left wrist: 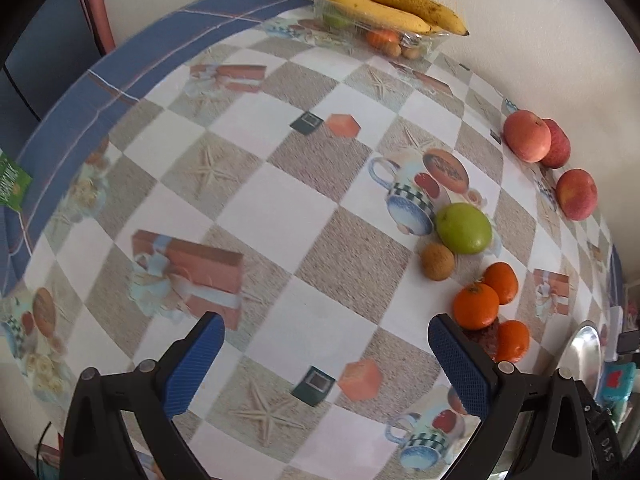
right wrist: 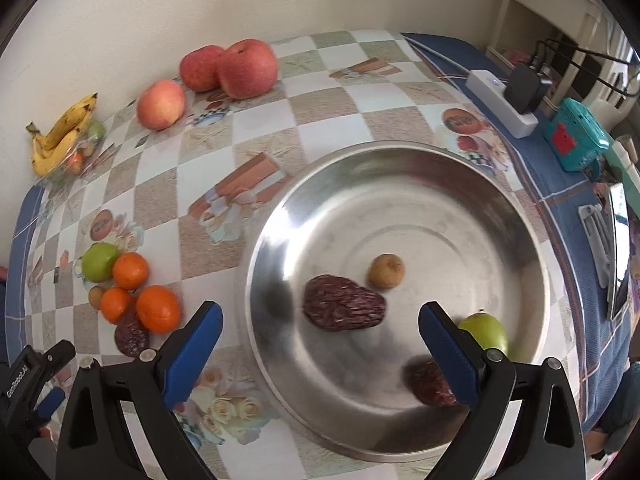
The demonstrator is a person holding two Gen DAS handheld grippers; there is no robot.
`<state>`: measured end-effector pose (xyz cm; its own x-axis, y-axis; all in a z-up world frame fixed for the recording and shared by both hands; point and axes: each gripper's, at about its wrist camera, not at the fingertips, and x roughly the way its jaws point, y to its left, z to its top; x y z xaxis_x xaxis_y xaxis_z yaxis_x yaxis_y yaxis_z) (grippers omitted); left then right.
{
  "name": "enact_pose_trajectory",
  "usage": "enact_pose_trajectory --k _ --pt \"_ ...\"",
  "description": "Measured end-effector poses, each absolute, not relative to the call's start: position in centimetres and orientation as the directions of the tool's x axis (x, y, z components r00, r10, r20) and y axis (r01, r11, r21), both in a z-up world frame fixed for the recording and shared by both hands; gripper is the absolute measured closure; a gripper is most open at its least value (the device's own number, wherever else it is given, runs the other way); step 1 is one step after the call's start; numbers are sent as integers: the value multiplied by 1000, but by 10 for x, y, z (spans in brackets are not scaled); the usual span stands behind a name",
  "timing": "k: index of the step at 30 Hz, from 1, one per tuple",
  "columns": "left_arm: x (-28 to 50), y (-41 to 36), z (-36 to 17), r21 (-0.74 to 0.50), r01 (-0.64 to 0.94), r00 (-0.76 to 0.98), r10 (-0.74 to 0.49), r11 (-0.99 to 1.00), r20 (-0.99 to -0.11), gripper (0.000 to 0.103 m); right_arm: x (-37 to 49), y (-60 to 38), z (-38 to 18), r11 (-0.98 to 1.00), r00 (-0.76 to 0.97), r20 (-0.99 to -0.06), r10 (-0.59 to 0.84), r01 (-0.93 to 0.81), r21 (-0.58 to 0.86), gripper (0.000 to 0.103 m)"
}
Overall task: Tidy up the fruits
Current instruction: 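Withdraw both tools from the bowl back toward the fruit pile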
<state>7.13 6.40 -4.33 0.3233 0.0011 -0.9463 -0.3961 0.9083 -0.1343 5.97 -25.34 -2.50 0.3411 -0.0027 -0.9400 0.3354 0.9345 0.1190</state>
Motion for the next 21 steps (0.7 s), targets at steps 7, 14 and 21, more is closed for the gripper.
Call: enact_pose_trajectory --k 7,14,21 --pt "75 60 -50 -158 -363 306 -42 918 -951 0 66 -211 -19 958 368 -924 103 215 192 5" --pt "81 62 -47 -185 -358 336 -58 915 -940 0 73 -171 -14 975 376 -918 128 121 186 4" --pt "92 66 -38 -216 -352 409 -58 911 -911 0 80 -161 -13 978 389 -914 118 115 175 4"
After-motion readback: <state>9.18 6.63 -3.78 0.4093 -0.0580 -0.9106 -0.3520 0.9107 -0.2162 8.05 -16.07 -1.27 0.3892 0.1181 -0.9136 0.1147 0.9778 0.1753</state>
